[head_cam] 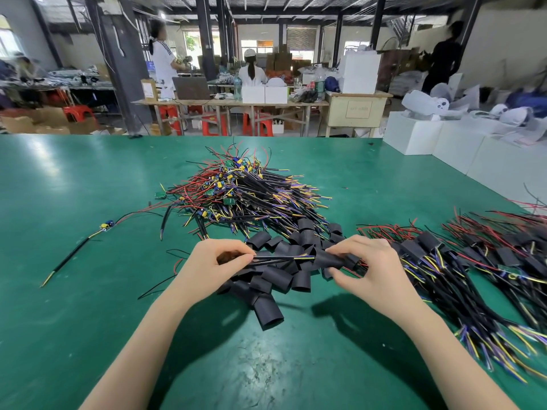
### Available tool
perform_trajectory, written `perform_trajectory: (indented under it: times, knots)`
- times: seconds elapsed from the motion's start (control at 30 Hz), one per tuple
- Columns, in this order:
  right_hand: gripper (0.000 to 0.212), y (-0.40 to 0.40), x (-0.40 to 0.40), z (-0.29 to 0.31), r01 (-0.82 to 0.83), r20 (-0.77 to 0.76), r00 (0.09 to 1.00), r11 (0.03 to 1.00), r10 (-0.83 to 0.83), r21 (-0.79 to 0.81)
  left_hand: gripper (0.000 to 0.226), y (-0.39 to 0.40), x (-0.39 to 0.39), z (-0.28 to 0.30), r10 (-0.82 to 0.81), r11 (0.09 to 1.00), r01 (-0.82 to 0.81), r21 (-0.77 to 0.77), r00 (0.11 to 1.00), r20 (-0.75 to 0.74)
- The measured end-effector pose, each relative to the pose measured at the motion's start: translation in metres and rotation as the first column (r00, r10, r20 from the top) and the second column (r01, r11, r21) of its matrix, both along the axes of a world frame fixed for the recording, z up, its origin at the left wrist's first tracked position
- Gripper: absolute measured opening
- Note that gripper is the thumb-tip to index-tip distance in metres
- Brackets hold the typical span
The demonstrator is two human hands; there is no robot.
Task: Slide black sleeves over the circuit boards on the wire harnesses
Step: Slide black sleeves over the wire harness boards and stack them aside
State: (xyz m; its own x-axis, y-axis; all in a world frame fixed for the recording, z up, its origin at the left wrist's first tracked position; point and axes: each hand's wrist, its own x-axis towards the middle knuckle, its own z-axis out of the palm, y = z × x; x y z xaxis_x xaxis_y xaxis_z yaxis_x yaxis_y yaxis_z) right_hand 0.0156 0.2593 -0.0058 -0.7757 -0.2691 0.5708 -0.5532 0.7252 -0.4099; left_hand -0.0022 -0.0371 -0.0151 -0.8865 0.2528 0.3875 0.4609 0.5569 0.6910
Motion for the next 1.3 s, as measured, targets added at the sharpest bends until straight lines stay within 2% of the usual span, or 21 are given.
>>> perform_trajectory:
  times: [0.27,0.4,0.5,0.57,0.67,0.73,0.83,0.93,1.07,1.2,1.3]
  knots:
    - [0.029,0.000,0.001,0.001,-0.014,0.014,1.000,1.000,0.014,-0.016,0.018,0.003,0.004,0.003,0.010,1.000,-0.009,0.011,1.000,-0.017]
    - [0.026,-0.003,0.001,-0.003,0.015,-0.036,0.999,0.988,-0.010,0.155,0.014,0.013,0.009,0.003,-0.001,1.000,0.000,-0.013,0.997,-0.078]
    - [0.026,-0.011,0.002,-0.007,0.045,-0.096,0.995,0.955,-0.018,0.294,0.009,0.028,0.014,-0.001,-0.062,0.995,0.050,-0.086,0.988,-0.139]
    - [0.028,-0.018,0.003,-0.010,0.025,-0.096,0.995,0.946,0.007,0.323,0.019,0.038,0.018,-0.005,-0.116,0.986,0.095,-0.139,0.981,-0.155]
    - [0.026,-0.025,0.004,-0.014,-0.019,-0.071,0.997,0.947,0.044,0.322,0.050,0.052,0.024,-0.009,-0.234,0.966,0.225,-0.128,0.970,-0.060]
    - [0.025,-0.024,0.004,-0.015,-0.014,-0.046,0.998,0.946,0.031,0.324,0.056,0.052,0.022,-0.009,-0.251,0.960,0.240,-0.143,0.966,-0.063]
    - [0.023,-0.017,0.003,-0.015,0.005,0.011,1.000,0.944,-0.009,0.330,0.046,0.032,0.015,-0.006,-0.182,0.956,0.152,-0.252,0.978,-0.098]
    - [0.023,-0.014,0.002,-0.015,0.022,0.049,0.998,0.942,-0.040,0.334,0.034,0.014,0.011,-0.005,-0.135,0.918,0.116,-0.378,0.991,-0.023]
    - [0.024,-0.015,0.002,-0.015,0.017,0.062,0.997,0.942,-0.040,0.336,0.013,0.014,0.010,-0.005,-0.109,0.943,0.092,-0.318,0.993,-0.037]
    - [0.025,-0.016,0.003,-0.015,0.006,0.071,0.997,0.953,-0.029,0.302,0.008,0.022,0.013,-0.004,-0.116,0.965,0.088,-0.247,0.988,-0.104]
    - [0.026,-0.020,0.006,-0.013,-0.040,0.070,0.997,0.967,0.023,0.250,0.007,0.031,0.016,-0.007,-0.162,0.974,0.150,-0.172,0.985,-0.057]
